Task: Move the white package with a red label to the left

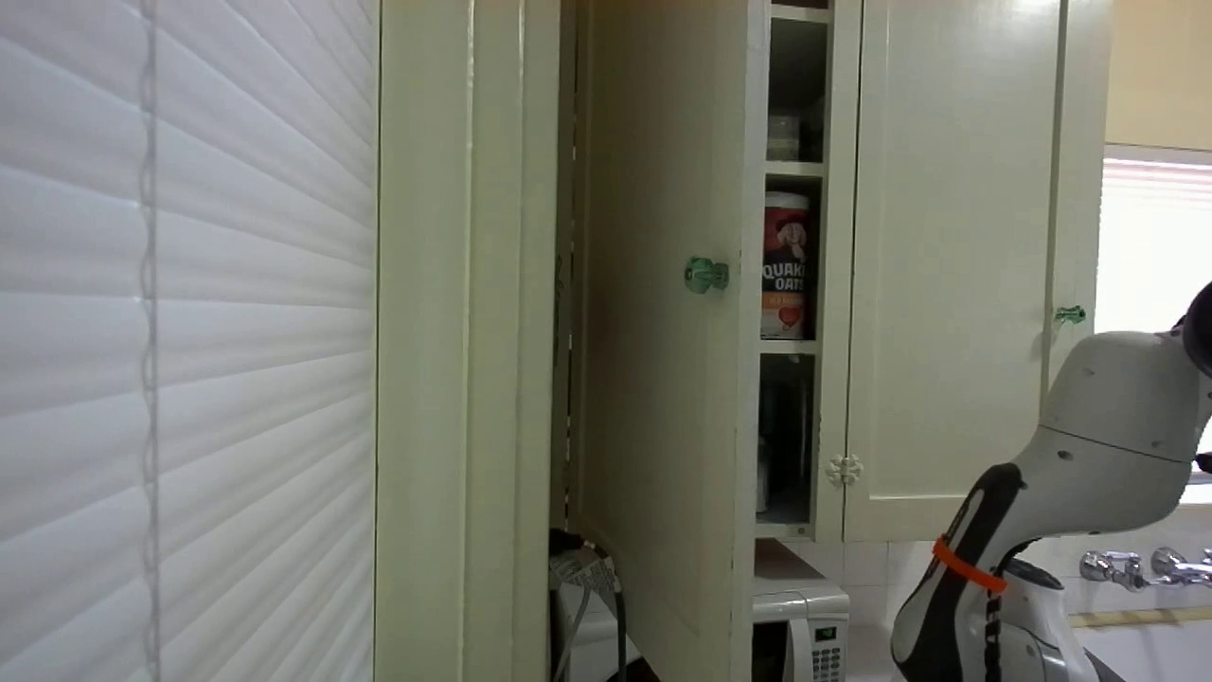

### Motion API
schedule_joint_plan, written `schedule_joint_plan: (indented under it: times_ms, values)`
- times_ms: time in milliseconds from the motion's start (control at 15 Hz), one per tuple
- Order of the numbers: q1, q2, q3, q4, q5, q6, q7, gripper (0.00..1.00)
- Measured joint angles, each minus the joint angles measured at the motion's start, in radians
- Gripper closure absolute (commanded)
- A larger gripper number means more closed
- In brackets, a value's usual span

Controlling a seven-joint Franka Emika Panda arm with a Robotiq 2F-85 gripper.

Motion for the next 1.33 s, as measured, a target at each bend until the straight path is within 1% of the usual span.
schedule_joint_plan:
  times_ms: [67, 200, 333, 467, 667, 733, 800, 867, 933, 1067, 1133, 1333]
  values:
    - [0.0, 0.03, 0.0, 0.013, -0.001, 0.018, 0.0, 0.69]
    - [0.0, 0.074, 0.0, 0.039, -0.002, 0.037, -0.001, 0.56]
    - [0.001, 0.089, 0.004, 0.054, -0.003, 0.039, -0.001, 0.4]
    - [0.001, 0.079, 0.012, 0.056, -0.002, 0.039, -0.001, 0.25]
    - [0.018, 0.027, 0.007, 0.035, 0.013, 0.034, -0.001, 0.03]
    - [0.034, -0.001, -0.004, 0.018, 0.028, 0.026, 0.0, 0.0]
    - [0.054, -0.032, -0.021, -0.003, 0.047, 0.017, 0.0, 0.0]
    - [0.088, -0.065, -0.058, -0.032, 0.017, 0.002, 0.041, 0.0]
    - [0.128, -0.099, -0.108, -0.066, -0.038, -0.018, 0.109, 0.0]
    - [0.202, -0.16, -0.187, -0.118, -0.029, -0.071, 0.132, 0.0]
    - [0.213, -0.176, -0.199, -0.13, -0.029, -0.077, 0.133, 0.0]
    - [0.211, -0.173, -0.194, -0.123, -0.029, -0.077, 0.133, 0.0]
